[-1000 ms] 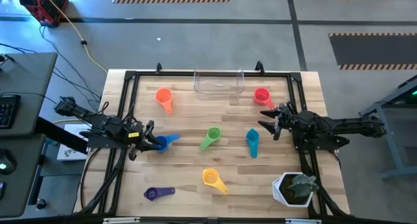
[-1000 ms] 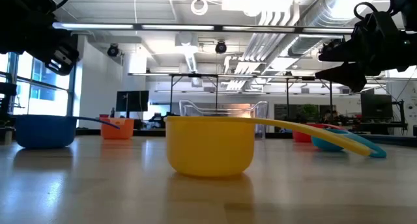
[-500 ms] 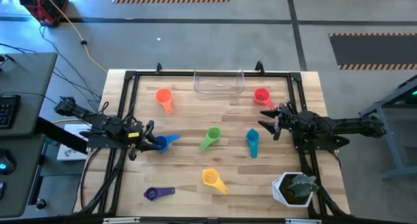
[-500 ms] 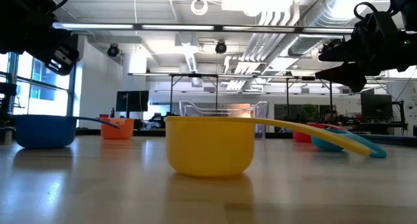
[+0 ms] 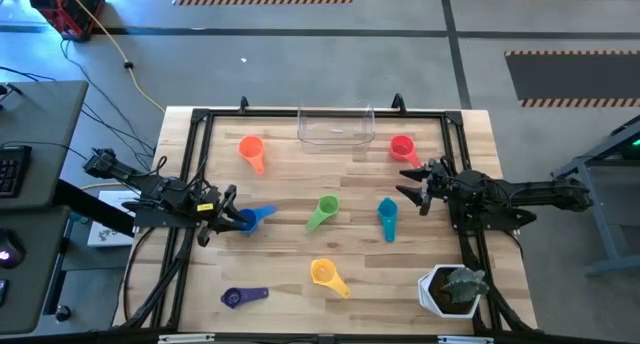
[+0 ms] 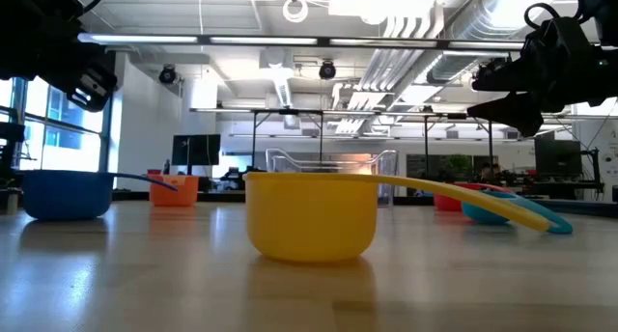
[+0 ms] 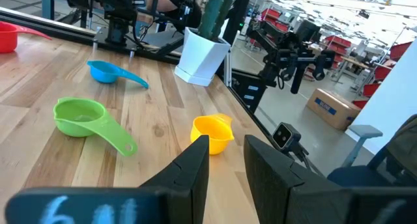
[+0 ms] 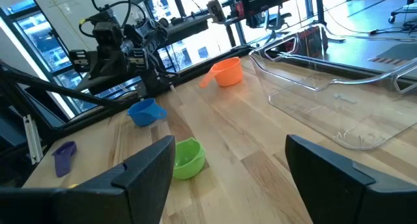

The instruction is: Nest measuring cups in basket

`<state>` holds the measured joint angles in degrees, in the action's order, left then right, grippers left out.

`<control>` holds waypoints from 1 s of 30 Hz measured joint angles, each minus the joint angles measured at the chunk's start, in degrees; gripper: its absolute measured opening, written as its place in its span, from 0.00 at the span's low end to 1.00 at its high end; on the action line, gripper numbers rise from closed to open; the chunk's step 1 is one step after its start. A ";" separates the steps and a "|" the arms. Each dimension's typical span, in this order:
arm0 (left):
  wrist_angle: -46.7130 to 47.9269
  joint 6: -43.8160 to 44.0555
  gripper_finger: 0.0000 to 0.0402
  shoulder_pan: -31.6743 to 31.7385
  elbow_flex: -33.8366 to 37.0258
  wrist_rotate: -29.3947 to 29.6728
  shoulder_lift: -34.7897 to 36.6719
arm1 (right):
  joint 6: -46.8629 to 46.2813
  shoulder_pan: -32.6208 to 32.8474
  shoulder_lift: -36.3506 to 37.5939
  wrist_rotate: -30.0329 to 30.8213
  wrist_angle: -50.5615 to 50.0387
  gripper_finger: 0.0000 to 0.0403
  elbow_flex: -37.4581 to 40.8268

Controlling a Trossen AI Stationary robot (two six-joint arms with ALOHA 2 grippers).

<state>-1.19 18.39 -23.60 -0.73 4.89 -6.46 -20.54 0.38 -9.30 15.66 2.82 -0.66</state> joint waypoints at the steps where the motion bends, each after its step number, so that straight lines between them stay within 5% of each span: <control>1: 0.00 0.00 0.22 0.00 0.00 0.00 0.00 | -0.01 0.00 0.00 0.00 0.00 0.70 0.01; 30: -0.47 2.08 0.22 0.00 0.00 3.19 -0.01 | 0.00 0.00 0.00 -0.01 0.00 0.70 0.00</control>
<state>-1.66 20.48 -23.59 -0.73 8.07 -6.47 -20.54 0.38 -9.30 15.65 2.82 -0.65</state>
